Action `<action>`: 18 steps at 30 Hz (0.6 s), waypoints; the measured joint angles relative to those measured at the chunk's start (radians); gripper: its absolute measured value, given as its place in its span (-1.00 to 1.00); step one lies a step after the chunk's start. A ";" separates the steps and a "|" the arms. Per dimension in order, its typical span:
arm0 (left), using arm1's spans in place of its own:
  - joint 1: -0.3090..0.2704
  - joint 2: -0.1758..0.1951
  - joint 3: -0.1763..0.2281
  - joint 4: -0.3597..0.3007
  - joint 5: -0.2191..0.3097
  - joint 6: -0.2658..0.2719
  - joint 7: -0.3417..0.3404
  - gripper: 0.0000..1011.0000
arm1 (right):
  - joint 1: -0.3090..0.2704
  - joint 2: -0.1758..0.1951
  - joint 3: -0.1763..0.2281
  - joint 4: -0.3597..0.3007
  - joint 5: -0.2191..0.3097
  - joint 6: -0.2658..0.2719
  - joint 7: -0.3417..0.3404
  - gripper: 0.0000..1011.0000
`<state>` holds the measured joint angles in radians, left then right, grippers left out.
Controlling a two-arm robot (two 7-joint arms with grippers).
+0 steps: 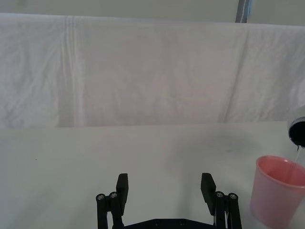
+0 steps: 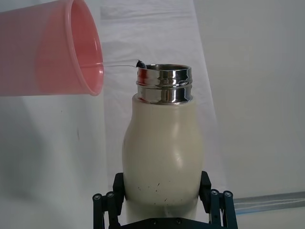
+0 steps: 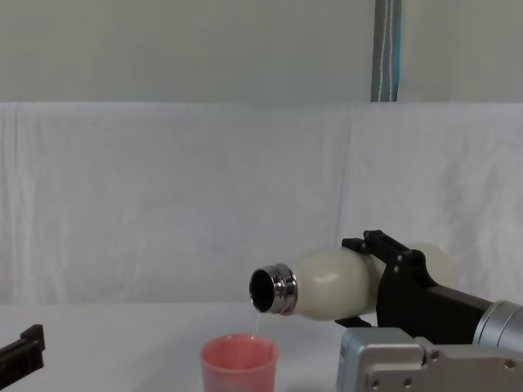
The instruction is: Grasp the thermos with one hand and pour water into the cup lid.
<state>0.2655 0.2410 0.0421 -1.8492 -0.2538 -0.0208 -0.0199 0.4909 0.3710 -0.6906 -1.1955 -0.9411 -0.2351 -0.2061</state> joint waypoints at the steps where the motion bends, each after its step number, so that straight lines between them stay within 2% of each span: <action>1: 0.000 0.000 0.000 0.000 0.000 0.000 0.000 0.98 | 0.000 0.000 0.000 0.000 0.000 0.000 0.000 0.88; 18: 0.000 0.000 0.000 0.000 0.000 0.000 0.000 0.98 | 0.002 -0.003 -0.004 0.006 -0.003 -0.001 0.002 0.88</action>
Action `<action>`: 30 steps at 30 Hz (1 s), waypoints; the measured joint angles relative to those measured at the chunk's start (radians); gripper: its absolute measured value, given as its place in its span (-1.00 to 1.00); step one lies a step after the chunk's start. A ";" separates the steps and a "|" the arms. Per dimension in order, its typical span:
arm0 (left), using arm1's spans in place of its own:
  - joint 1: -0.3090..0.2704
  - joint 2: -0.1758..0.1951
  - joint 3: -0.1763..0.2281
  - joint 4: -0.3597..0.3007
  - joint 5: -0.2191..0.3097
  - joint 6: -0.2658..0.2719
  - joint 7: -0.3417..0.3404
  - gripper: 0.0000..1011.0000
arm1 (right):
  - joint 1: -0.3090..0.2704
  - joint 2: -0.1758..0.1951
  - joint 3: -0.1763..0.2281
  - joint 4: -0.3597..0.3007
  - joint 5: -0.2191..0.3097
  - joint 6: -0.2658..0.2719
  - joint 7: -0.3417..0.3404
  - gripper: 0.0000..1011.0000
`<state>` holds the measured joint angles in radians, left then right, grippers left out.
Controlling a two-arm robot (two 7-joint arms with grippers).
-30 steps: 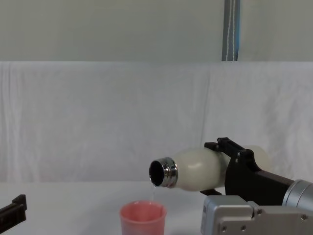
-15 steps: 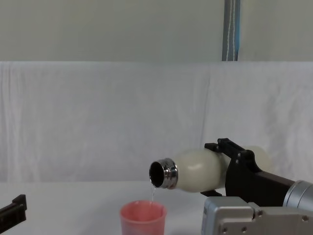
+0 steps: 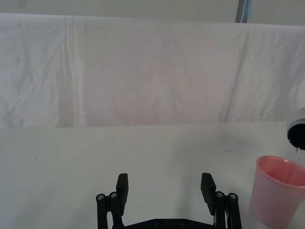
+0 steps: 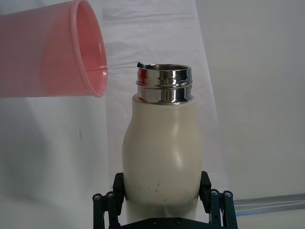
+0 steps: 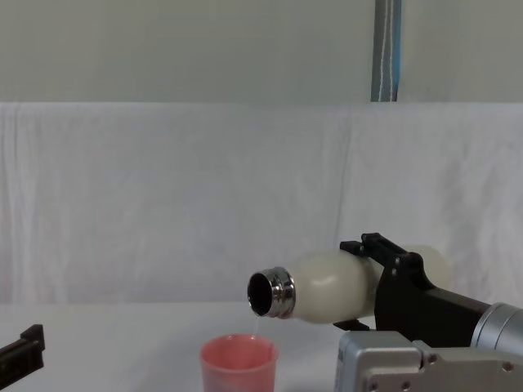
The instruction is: Grasp the thermos with one hand and pour water into the cup lid.
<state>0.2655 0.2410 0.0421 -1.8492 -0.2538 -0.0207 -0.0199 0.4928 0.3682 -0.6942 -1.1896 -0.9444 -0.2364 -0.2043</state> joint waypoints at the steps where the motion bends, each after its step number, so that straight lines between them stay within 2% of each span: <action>1: 0.000 0.000 0.000 0.000 0.000 0.000 0.000 0.98 | 0.000 0.000 0.000 0.000 0.000 0.000 0.000 0.88; 18: 0.000 0.000 0.000 0.000 0.000 0.000 0.000 0.98 | 0.000 -0.001 0.001 0.000 0.007 -0.001 0.003 0.88; 30: 0.000 0.000 0.000 0.000 0.000 0.000 0.000 0.98 | -0.023 -0.024 0.044 -0.017 0.126 -0.035 0.082 0.88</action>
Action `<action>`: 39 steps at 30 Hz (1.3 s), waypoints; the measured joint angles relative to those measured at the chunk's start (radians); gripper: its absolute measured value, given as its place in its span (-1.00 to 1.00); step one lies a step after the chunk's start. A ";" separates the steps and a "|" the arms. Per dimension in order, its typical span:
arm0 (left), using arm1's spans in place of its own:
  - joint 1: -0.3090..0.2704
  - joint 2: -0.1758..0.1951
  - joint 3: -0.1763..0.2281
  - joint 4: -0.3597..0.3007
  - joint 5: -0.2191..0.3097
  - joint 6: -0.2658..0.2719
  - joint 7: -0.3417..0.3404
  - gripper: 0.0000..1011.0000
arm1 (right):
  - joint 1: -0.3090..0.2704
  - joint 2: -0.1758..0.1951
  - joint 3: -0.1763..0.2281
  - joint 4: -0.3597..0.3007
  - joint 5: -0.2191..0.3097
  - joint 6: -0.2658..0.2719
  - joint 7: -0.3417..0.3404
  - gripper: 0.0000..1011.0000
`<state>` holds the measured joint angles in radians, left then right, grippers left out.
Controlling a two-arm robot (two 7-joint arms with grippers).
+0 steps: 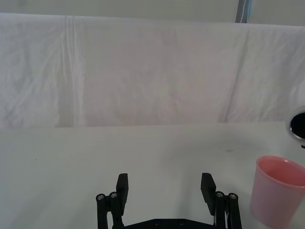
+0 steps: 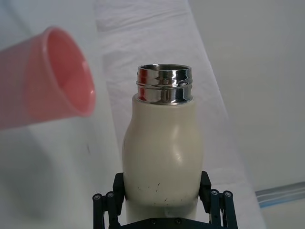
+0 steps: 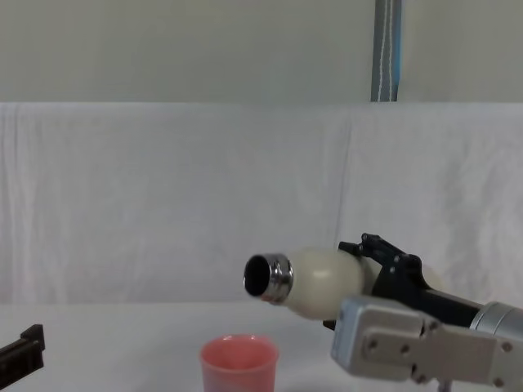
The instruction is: Grasp the thermos with one hand and pour water into the cup lid.
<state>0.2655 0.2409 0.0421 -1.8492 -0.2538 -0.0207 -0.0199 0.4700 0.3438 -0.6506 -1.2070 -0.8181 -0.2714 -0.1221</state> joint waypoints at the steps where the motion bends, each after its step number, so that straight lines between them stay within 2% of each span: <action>1: 0.000 0.000 0.000 0.000 0.000 0.000 0.000 0.98 | -0.006 -0.002 0.009 -0.009 0.021 -0.002 0.014 0.88; 10: 0.000 0.000 0.000 0.000 0.000 0.000 0.000 0.98 | -0.058 -0.008 0.085 -0.102 0.164 0.004 0.107 0.88; 15: 0.000 0.000 0.000 0.000 0.000 0.000 0.000 0.98 | -0.110 -0.006 0.153 -0.184 0.292 0.012 0.177 0.88; 16: 0.000 0.000 0.000 0.000 0.000 0.000 0.000 0.98 | -0.127 -0.009 0.176 -0.208 0.340 0.016 0.200 0.88; 19: 0.000 0.000 0.000 0.000 0.000 0.000 0.000 0.98 | -0.154 -0.016 0.211 -0.243 0.417 0.028 0.238 0.88; 20: 0.000 0.000 0.000 0.000 0.000 0.000 0.000 0.98 | -0.174 -0.023 0.237 -0.267 0.474 0.040 0.264 0.88; 23: 0.000 0.000 0.000 0.000 0.000 0.000 0.000 0.98 | -0.203 -0.035 0.274 -0.300 0.552 0.067 0.295 0.88; 25: 0.000 0.000 0.000 0.000 0.000 0.000 0.000 0.98 | -0.238 -0.052 0.314 -0.332 0.636 0.104 0.326 0.88; 26: 0.000 0.000 0.000 0.000 0.000 0.000 0.000 0.98 | -0.238 -0.052 0.314 -0.332 0.636 0.104 0.326 0.88; 27: 0.000 0.000 0.000 0.000 0.000 0.000 0.000 0.98 | -0.257 -0.061 0.335 -0.348 0.675 0.123 0.336 0.88; 30: 0.000 0.000 0.000 0.000 0.000 0.000 0.000 0.98 | -0.290 -0.079 0.371 -0.374 0.748 0.164 0.352 0.88; 33: 0.000 0.000 0.000 0.000 0.000 0.000 0.000 0.98 | -0.316 -0.093 0.396 -0.391 0.795 0.197 0.354 0.88; 39: 0.000 0.000 0.000 0.000 0.000 0.000 0.000 0.98 | -0.350 -0.110 0.424 -0.411 0.840 0.232 0.349 0.88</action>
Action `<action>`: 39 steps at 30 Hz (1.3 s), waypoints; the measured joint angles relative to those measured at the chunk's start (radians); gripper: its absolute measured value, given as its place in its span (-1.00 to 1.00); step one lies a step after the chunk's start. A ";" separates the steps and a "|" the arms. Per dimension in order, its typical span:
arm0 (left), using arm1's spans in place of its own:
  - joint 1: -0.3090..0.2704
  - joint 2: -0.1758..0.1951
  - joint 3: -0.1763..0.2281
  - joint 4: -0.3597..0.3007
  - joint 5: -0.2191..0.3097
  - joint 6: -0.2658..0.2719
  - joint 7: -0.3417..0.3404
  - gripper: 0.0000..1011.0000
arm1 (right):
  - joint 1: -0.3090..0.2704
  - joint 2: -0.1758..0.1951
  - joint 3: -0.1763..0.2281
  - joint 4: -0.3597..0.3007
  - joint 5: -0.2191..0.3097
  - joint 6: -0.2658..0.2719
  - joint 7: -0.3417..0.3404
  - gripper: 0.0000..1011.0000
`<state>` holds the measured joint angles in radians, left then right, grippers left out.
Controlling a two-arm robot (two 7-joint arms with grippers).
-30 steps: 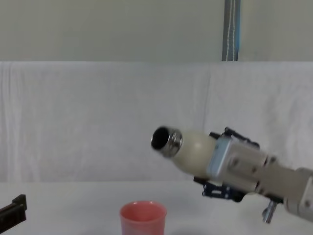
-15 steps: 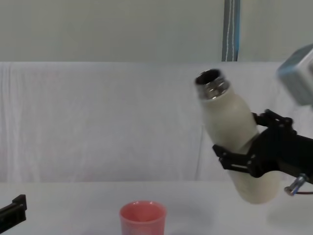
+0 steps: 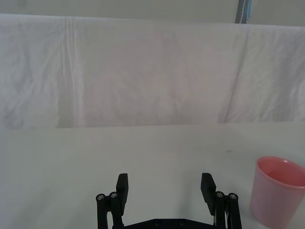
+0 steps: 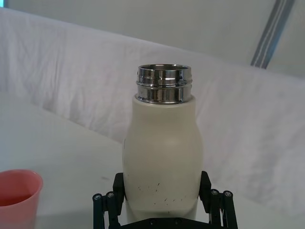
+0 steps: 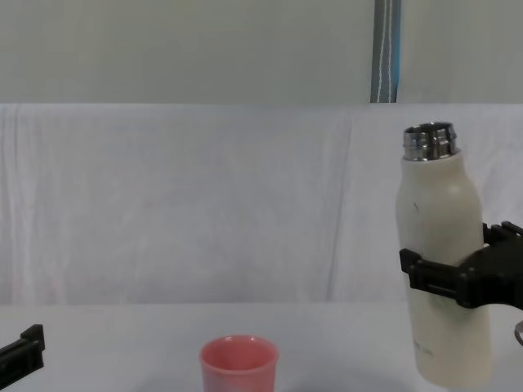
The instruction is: Grasp the thermos with one hand and pour water into the cup lid.
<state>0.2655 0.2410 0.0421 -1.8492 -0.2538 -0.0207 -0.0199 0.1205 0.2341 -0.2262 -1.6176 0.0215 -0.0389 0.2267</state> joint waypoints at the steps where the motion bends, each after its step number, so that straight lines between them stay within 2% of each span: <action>1: 0.000 0.000 0.000 0.000 0.000 0.000 0.000 0.98 | -0.005 -0.004 0.004 -0.002 0.007 0.006 -0.003 0.88; 19: 0.000 0.000 0.000 0.000 0.000 0.000 0.000 0.98 | -0.015 -0.069 0.037 -0.001 0.069 0.091 -0.045 0.88; 33: 0.000 0.000 0.000 0.000 0.000 0.000 0.000 0.98 | -0.002 -0.101 0.039 0.018 0.130 0.095 -0.039 0.88; 39: 0.000 0.000 0.000 0.000 0.000 0.000 0.000 0.98 | 0.002 -0.101 0.033 0.030 0.142 0.088 -0.034 0.88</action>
<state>0.2655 0.2410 0.0422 -1.8492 -0.2538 -0.0207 -0.0199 0.1225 0.1333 -0.1932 -1.5881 0.1632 0.0490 0.1925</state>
